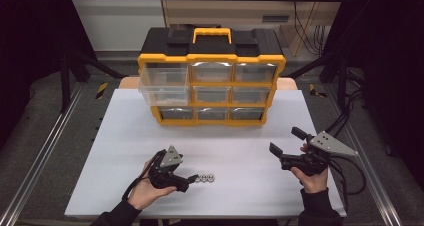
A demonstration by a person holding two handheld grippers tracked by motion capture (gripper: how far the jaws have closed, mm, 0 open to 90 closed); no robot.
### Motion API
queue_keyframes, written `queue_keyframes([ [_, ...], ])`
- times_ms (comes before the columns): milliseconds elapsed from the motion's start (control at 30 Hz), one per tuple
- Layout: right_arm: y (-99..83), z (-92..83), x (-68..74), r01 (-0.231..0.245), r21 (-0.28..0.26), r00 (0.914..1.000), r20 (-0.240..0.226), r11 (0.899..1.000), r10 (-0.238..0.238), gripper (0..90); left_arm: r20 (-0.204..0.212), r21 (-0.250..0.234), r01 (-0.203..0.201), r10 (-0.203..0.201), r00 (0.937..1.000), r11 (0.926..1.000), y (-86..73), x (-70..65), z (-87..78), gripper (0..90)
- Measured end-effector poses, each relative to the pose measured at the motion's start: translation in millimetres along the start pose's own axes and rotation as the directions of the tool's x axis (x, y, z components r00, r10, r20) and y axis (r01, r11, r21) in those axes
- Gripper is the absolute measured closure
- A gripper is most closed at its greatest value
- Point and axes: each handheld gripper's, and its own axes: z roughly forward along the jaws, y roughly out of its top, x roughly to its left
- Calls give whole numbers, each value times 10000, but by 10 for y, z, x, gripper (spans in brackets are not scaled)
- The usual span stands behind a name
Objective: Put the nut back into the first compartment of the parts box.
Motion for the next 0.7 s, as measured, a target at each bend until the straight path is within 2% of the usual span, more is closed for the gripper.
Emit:
queue_keyframes([
  [133,-3,5,6,-13,31,10000,-33,10000,14,29,211,230,11,-16,9998,9997,-10,-43,60,175],
  [300,-7,15,6,30,-9,10000,-48,10000,-30,29,465,586,-231,204,9987,9980,-11,-97,120,234],
  [700,-11,26,14,-12,47,10000,-25,10000,12,29,753,1082,-559,479,9960,9926,-20,-171,221,395],
])
